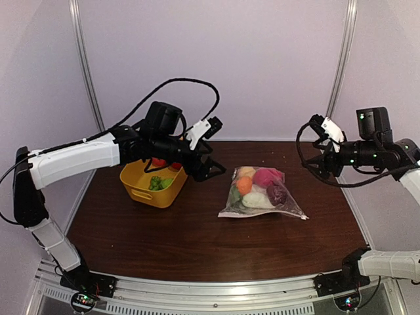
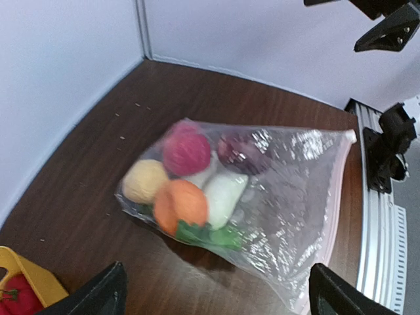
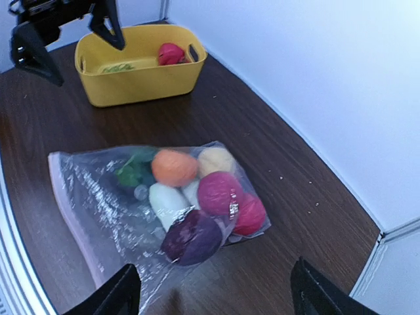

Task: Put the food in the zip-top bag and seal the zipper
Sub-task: Place the zipper food storage bag at the center of the board, then reset both arms

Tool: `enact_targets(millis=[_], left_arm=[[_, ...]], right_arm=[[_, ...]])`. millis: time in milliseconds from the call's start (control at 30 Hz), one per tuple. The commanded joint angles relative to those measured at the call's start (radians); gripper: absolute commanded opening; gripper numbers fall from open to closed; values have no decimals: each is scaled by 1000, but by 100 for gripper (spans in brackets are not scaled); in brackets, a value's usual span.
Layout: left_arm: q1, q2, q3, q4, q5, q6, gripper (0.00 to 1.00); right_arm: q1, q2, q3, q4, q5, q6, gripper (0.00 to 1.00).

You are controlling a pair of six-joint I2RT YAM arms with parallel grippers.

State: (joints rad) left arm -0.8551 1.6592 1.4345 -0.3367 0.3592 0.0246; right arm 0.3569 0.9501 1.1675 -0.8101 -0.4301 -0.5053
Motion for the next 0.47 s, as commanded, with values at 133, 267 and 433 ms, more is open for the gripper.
enact_targets(millis=[133,267,433], left_arm=[[88,-161,13,-35,-474,-10,98],[103,-259,-41,11,-719,4,98],[123,-387,-177,131,-789,1,98]], right_arm=[[-138,65,63,317,245,408,100],[-139,89,106,371,477,534,100],[-139,84,36,419,587,552,99]])
